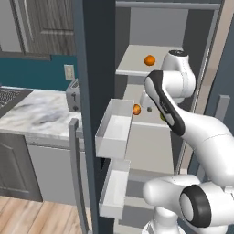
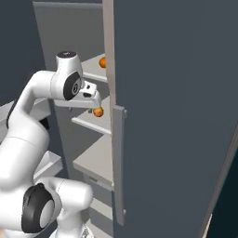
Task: Take the lemon and peach from the second highest rack and move them to the highest rack where the tangerine and mushroom are located, to maximize freezer space. Close the freezer door after rearranging.
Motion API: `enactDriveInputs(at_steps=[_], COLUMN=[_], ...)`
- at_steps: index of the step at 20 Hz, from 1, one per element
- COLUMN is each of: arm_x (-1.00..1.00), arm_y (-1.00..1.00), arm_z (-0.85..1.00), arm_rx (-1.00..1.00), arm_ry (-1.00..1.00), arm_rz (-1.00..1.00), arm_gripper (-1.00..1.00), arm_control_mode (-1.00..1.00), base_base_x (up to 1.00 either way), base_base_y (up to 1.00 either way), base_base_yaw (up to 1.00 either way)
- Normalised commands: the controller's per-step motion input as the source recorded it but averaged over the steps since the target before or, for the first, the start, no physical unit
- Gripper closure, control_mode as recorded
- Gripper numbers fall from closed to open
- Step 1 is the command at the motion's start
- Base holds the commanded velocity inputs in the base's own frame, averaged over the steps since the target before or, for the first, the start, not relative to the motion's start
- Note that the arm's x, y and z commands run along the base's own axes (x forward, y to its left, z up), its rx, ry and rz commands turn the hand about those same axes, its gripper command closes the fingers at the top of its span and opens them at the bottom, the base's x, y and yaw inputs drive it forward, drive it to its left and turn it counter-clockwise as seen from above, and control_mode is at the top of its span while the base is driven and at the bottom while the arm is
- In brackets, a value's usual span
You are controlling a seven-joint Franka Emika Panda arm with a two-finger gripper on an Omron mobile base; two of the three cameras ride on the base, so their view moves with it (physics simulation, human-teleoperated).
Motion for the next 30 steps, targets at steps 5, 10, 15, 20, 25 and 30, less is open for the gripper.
enactDriveInputs(at_steps=[5,10,15,20,25,30], arm_x=[0.00,0.00,0.00,0.20,0.21,0.11], arm_y=[0.00,0.00,0.00,0.00,-0.19,-0.27], arm_z=[0.00,0.00,0.00,-0.05,-0.12,-0.10], arm_rx=[0.00,0.00,0.00,0.00,0.00,0.00], arm_ry=[0.00,0.00,0.00,0.00,-0.11,-0.01], arm_rz=[0.00,0.00,0.00,0.14,0.03,0.03], arm_gripper=[-1.00,-1.00,-1.00,-1.00,-1.00,-1.00], arm_control_mode=[1.00,1.00,1.00,-1.00,-1.00,-1.00], base_base_x=[0.37,0.38,0.47,0.18,0.00,0.00], base_base_y=[-0.28,-0.20,-0.22,-0.02,0.00,0.00], base_base_yaw=[0.00,0.03,0.14,0.12,0.00,0.00])
